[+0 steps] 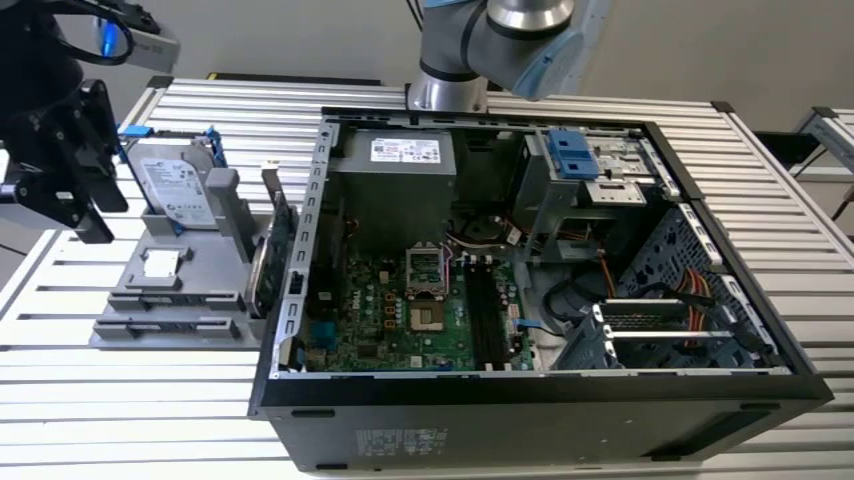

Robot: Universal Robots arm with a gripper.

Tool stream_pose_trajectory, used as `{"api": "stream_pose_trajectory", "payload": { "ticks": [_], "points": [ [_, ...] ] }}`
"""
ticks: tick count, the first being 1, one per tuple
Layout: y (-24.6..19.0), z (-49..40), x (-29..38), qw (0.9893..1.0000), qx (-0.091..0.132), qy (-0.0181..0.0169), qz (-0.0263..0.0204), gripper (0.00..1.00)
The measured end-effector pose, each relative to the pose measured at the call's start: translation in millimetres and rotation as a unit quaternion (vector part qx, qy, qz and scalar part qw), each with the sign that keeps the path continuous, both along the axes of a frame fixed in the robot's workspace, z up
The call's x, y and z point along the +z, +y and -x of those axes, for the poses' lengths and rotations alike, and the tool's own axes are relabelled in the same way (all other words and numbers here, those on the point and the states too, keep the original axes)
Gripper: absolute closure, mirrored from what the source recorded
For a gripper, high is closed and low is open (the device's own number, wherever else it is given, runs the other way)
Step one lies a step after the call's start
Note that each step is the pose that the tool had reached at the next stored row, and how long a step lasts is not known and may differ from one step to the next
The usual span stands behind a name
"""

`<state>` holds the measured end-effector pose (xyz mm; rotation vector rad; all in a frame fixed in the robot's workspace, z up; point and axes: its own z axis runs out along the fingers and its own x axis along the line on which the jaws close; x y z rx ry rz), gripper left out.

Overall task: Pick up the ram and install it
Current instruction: 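Pick up the ram and move it above insertion slot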

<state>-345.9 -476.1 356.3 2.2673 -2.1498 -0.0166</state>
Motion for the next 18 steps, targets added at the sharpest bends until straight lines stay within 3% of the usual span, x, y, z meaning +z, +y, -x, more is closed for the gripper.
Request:
{"api": "stream_pose_trajectory", "payload": {
  "ticks": [18],
  "points": [
    [0.1,1.5,-12.0,1.0000,0.000,0.0000,0.0008,0.00]
  ]
}}
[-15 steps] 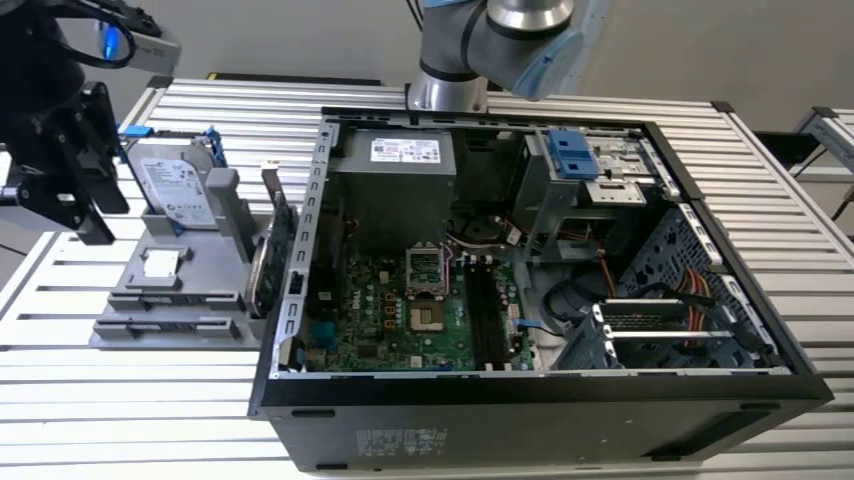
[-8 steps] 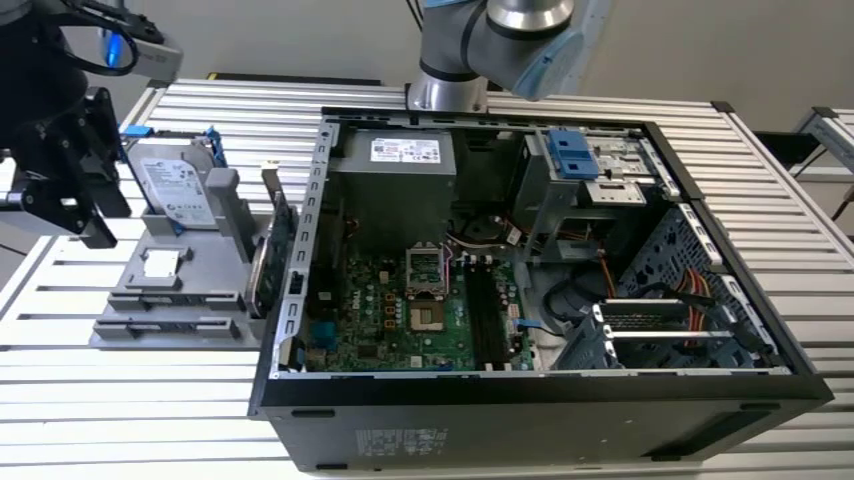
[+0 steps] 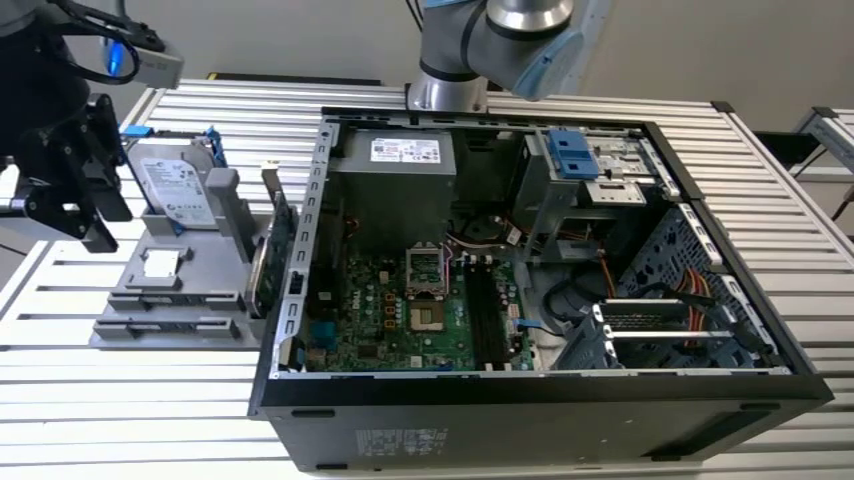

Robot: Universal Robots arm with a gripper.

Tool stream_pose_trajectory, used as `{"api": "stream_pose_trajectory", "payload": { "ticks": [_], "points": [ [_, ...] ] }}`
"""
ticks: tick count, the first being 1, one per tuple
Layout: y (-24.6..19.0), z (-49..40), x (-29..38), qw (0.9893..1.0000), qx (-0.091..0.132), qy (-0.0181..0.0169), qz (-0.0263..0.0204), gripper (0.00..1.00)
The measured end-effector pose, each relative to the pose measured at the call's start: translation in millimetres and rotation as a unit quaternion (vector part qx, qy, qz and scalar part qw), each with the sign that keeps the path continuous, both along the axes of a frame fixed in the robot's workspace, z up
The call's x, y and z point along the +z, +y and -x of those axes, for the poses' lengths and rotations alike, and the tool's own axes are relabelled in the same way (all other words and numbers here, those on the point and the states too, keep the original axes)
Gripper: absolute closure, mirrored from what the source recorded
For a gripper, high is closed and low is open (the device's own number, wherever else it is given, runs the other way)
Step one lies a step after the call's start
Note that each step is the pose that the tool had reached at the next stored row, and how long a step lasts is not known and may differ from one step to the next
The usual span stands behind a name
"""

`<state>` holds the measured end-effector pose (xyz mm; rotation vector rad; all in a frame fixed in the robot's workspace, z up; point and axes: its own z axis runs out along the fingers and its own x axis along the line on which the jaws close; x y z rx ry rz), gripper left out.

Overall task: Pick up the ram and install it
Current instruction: 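Pick up the ram and move it above insertion slot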

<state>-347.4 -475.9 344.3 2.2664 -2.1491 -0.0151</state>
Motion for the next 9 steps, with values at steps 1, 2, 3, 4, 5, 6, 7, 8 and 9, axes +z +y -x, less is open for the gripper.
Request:
{"api": "stream_pose_trajectory", "payload": {
  "ticks": [1,2,3,4,5,6,7,8,9],
  "points": [
    [0.0,0.0,-0.4,1.0000,0.000,0.0000,0.0006,0.00],
    [0.0,0.0,-0.9,1.0000,0.000,0.0000,0.0009,0.00],
    [0.0,0.0,-1.3,1.0000,0.000,0.0000,0.0012,0.00],
    [0.0,0.0,-1.7,1.0000,0.000,0.0000,0.0014,0.00],
    [0.0,0.0,-2.2,1.0000,0.000,0.0000,0.0017,0.00],
    [0.0,0.0,-2.8,1.0000,0.000,0.0000,0.0018,0.00],
    [0.0,0.0,-3.4,1.0000,0.000,-0.0001,0.0019,0.00],
    [0.0,0.0,-4.1,1.0000,0.000,-0.0001,0.0019,0.00],
    [0.0,0.1,-4.8,1.0000,0.000,-0.0001,0.0019,0.00]
  ]
}}
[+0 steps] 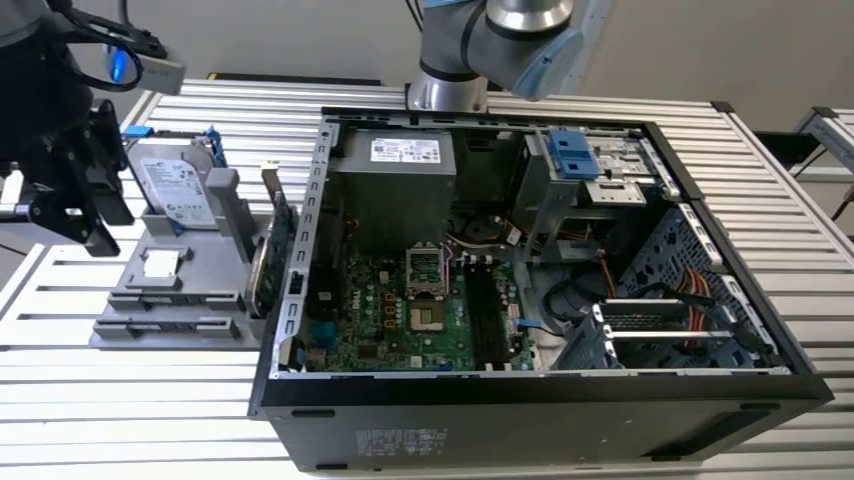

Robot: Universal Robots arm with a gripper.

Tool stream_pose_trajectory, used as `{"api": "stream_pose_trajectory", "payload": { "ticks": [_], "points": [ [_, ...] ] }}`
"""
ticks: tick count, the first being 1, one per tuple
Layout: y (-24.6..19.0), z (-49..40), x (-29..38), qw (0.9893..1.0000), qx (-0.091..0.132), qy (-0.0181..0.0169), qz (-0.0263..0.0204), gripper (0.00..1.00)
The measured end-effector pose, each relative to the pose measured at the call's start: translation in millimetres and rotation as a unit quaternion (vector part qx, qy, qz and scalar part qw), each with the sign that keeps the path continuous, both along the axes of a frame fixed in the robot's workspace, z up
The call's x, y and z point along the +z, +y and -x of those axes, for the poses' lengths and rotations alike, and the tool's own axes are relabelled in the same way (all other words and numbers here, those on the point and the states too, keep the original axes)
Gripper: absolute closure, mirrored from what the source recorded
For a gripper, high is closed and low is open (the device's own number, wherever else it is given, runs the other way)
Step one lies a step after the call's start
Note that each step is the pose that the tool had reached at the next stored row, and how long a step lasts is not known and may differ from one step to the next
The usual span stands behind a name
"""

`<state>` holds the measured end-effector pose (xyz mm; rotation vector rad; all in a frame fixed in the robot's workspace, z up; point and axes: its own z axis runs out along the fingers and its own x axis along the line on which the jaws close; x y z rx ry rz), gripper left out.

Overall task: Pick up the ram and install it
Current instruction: 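Pick up the ram and move it above insertion slot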

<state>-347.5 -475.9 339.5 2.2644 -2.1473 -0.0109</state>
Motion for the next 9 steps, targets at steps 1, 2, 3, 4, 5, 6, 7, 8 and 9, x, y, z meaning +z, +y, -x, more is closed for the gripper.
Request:
{"api": "stream_pose_trajectory", "payload": {
  "ticks": [1,2,3,4,5,6,7,8,9],
  "points": [
    [0.0,0.1,-0.6,1.0000,0.000,0.0000,0.0000,0.00],
    [0.0,0.2,-1.4,1.0000,0.000,0.0000,0.0000,0.00],
    [0.0,0.4,-2.2,1.0000,0.000,0.0000,0.0000,0.00],
    [0.0,0.6,-3.2,1.0000,0.000,0.0000,0.0000,0.00],
    [0.1,0.9,-4.1,1.0000,0.000,0.0000,0.0000,0.00],
    [0.1,1.1,-5.1,1.0000,0.000,0.0000,0.0000,0.00],
    [0.1,1.2,-6.0,1.0000,0.000,0.0000,0.0000,0.00],
    [0.1,1.3,-6.9,1.0000,0.000,0.0000,0.0000,0.00],
    [0.1,1.4,-7.9,1.0000,0.000,0.0000,0.0000,0.00]
  ]
}}
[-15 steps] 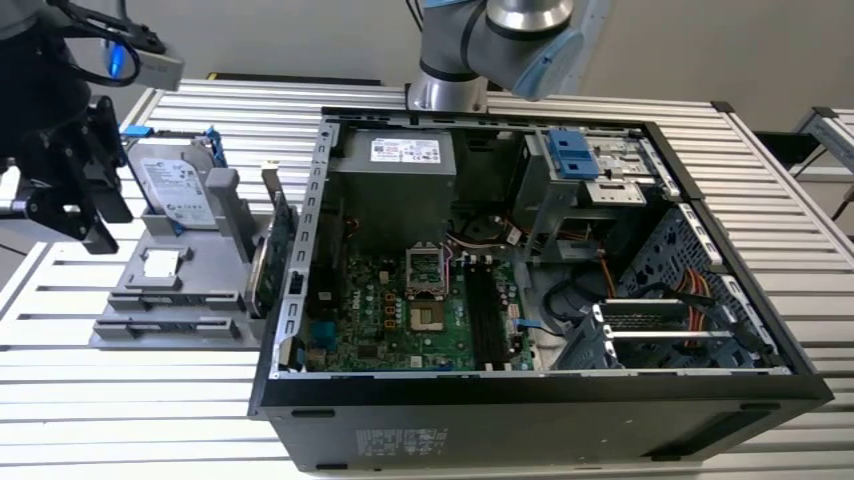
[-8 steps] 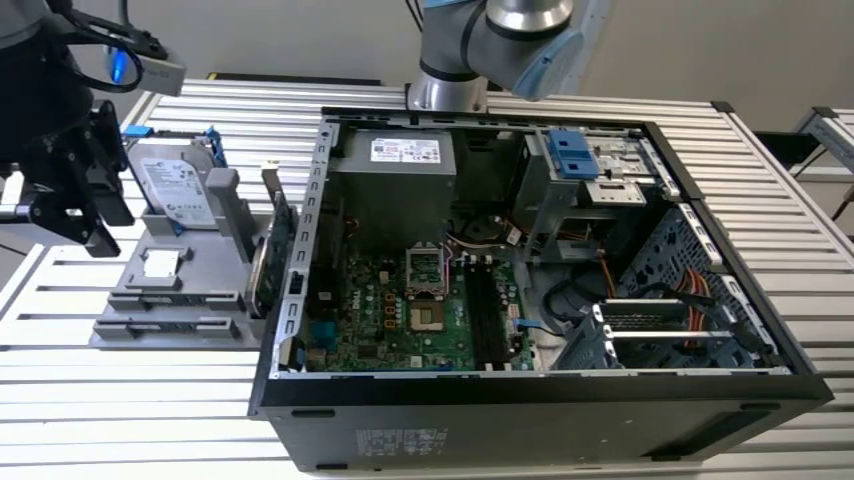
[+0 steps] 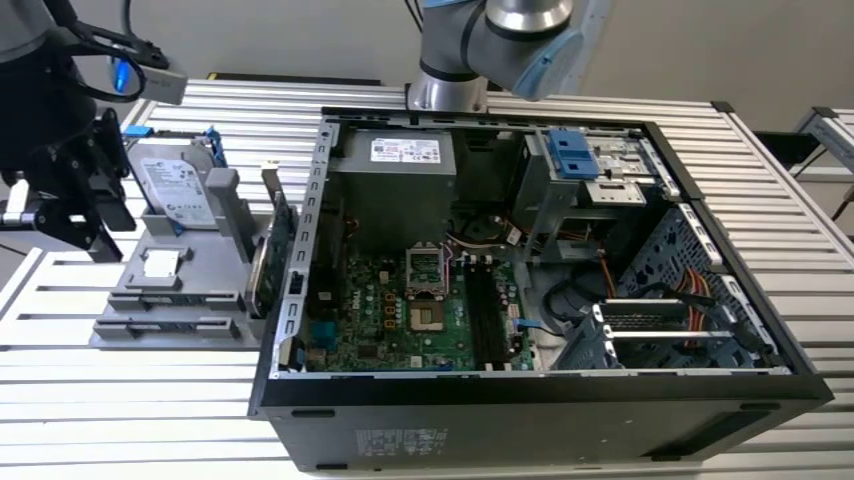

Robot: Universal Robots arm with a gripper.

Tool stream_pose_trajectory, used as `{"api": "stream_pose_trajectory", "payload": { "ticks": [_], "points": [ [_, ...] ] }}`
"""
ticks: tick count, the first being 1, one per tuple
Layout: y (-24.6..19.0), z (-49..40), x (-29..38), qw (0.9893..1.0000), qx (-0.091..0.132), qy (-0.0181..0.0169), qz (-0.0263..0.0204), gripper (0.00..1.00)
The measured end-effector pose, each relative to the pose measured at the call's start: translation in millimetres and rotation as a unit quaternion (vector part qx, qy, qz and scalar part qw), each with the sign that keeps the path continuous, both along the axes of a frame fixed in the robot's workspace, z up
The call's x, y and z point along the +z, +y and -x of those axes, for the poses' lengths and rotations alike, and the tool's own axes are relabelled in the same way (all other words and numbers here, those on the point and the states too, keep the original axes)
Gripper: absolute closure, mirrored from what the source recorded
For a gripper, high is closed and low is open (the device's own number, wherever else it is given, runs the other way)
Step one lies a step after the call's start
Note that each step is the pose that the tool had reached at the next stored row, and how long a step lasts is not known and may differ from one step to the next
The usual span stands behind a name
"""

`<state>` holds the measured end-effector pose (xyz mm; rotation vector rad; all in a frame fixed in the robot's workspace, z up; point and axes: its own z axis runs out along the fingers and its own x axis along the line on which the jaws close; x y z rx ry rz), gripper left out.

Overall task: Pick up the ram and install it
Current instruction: 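Pick up the ram and move it above insertion slot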

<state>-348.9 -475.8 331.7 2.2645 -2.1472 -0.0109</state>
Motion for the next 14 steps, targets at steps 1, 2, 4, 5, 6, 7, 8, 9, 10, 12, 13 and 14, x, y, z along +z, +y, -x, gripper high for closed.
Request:
{"api": "stream_pose_trajectory", "payload": {
  "ticks": [1,2,4,5,6,7,8,9,10,12,13,14],
  "points": [
    [0.0,0.1,-0.9,1.0000,0.000,0.0000,0.0000,0.00],
    [0.0,0.1,-1.8,1.0000,0.000,0.0000,0.0001,0.00],
    [0.0,0.1,-3.8,1.0000,0.000,0.0000,0.0001,0.00],
    [0.0,0.1,-4.8,1.0000,0.000,0.0000,0.0001,0.00],
    [0.0,0.1,-5.7,1.0000,0.000,0.0000,0.0001,0.00],
    [0.0,0.1,-6.8,1.0000,0.000,0.0000,0.0000,0.00],
    [0.0,0.1,-7.8,1.0000,0.000,0.0000,0.0000,0.00],
    [0.0,0.1,-8.7,1.0000,0.000,0.0000,0.0000,0.00],
    [0.0,0.1,-9.7,1.0000,0.000,0.0000,0.0000,0.00],
    [0.0,0.1,-11.6,1.0000,0.000,0.0000,0.0000,0.00],
    [0.0,0.1,-12.6,1.0000,0.000,0.0000,0.0000,0.00],
    [0.0,0.1,-13.5,1.0000,0.000,0.0000,0.0001,0.00]
  ]
}}
